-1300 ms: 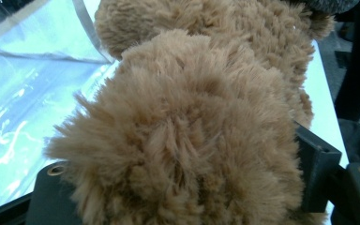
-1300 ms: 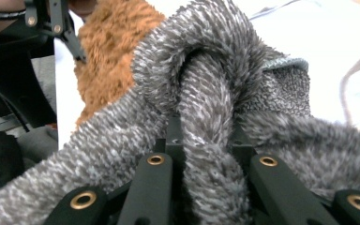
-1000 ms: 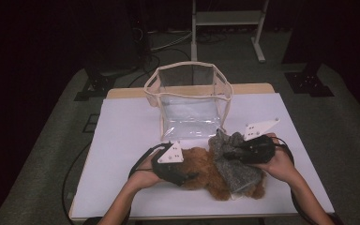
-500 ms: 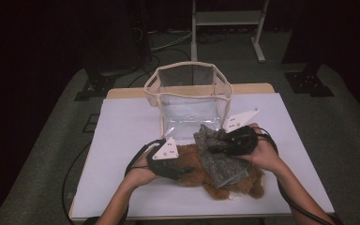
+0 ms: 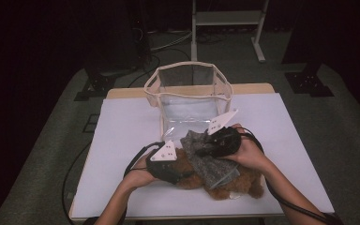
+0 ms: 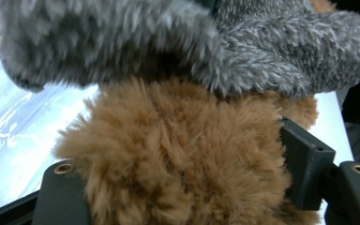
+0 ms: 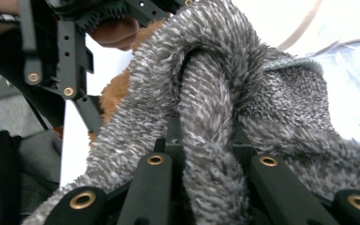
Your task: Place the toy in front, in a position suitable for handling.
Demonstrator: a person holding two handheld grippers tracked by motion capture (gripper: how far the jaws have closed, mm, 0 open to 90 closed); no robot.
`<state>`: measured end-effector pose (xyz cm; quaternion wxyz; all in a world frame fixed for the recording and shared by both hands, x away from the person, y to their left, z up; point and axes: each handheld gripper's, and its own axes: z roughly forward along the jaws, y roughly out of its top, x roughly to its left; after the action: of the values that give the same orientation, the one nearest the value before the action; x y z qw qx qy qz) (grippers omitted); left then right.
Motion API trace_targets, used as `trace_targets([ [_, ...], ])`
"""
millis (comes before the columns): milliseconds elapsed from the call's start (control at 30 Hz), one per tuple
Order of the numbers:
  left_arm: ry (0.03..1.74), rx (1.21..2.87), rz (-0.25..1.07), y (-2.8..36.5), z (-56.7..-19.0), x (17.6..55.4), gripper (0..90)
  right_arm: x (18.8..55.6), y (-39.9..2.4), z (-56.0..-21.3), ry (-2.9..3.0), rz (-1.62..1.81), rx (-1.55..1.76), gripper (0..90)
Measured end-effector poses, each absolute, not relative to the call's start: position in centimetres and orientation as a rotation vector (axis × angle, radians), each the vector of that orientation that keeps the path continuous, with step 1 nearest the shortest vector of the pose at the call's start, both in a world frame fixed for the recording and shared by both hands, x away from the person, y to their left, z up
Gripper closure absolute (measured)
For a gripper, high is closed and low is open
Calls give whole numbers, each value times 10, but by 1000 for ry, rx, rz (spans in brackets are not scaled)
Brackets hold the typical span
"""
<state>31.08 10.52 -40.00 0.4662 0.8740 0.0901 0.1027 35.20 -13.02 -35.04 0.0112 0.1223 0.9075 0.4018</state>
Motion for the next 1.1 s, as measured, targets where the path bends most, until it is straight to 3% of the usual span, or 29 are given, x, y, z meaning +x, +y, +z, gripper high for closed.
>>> trace_targets([
  [500,142,2186,280,105,-398,305,279,386,-171,-356,2779,1172,613,759],
  [1000,193,2165,252,105,-399,311,262,331,-245,-343,2723,1150,658,761],
  [1100,194,2162,252,105,-399,313,261,333,-236,-334,2706,1207,634,762],
])
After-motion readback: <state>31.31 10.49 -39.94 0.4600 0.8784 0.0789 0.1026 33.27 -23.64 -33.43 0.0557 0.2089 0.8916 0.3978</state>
